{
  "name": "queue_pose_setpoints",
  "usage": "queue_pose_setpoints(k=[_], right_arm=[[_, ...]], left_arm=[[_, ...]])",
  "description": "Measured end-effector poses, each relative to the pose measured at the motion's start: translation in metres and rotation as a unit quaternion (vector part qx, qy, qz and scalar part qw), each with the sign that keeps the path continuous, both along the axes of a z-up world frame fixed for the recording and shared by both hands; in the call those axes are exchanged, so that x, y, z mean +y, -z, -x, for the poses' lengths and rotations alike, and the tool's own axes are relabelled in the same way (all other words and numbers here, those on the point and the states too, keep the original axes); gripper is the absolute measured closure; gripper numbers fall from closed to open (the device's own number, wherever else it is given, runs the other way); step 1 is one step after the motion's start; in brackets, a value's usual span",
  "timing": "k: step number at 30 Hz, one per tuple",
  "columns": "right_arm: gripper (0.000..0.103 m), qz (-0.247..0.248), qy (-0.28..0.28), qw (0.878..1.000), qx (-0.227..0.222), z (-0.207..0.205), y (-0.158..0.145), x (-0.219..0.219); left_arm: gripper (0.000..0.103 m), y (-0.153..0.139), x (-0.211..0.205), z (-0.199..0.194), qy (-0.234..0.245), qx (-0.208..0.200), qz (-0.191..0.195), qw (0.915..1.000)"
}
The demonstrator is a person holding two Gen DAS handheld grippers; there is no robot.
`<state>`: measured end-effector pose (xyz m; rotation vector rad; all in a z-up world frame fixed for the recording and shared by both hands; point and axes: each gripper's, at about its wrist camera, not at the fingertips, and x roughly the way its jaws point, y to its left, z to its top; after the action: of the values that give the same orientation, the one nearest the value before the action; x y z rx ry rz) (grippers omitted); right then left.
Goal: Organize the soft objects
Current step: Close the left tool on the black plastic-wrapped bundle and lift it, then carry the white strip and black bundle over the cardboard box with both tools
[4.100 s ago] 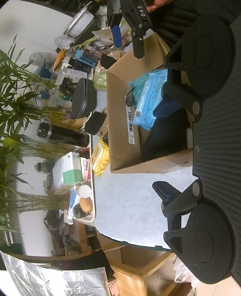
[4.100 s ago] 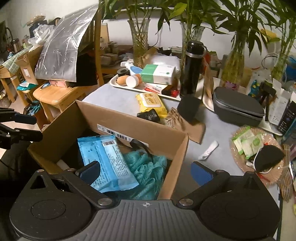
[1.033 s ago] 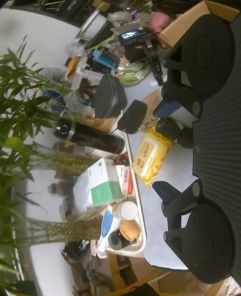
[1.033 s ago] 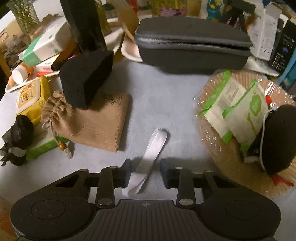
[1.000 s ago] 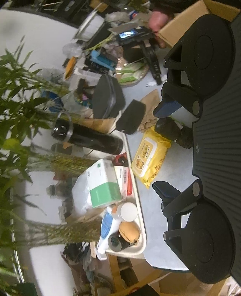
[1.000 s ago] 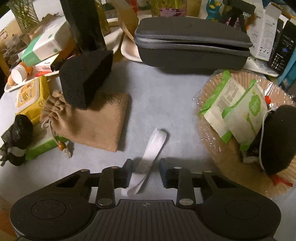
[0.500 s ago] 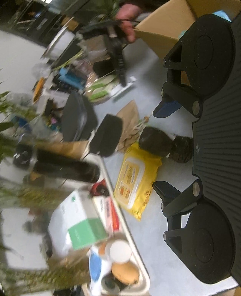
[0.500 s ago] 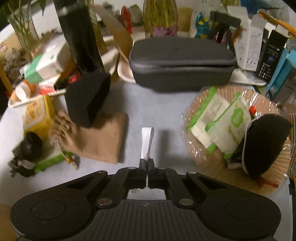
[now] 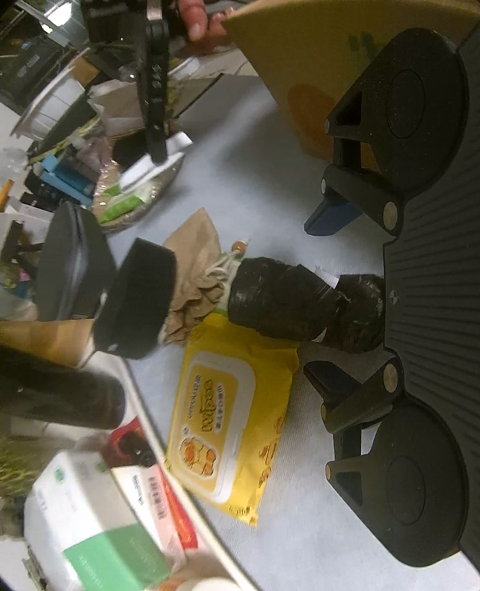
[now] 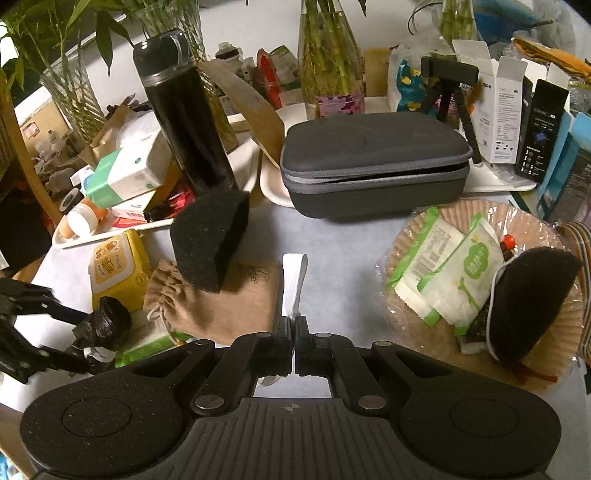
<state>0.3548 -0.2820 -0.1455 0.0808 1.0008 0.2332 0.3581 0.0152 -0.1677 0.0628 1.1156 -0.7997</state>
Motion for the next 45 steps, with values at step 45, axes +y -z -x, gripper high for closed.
queue_pose_setpoints(k=[45], right_arm=[[0.099, -0.032, -0.099, 0.988, -0.118, 0.093, -0.119, 0.032]], left_arm=[[0.061, -0.151, 0.032, 0.096, -0.229, -0.131, -0.045, 0.9636]])
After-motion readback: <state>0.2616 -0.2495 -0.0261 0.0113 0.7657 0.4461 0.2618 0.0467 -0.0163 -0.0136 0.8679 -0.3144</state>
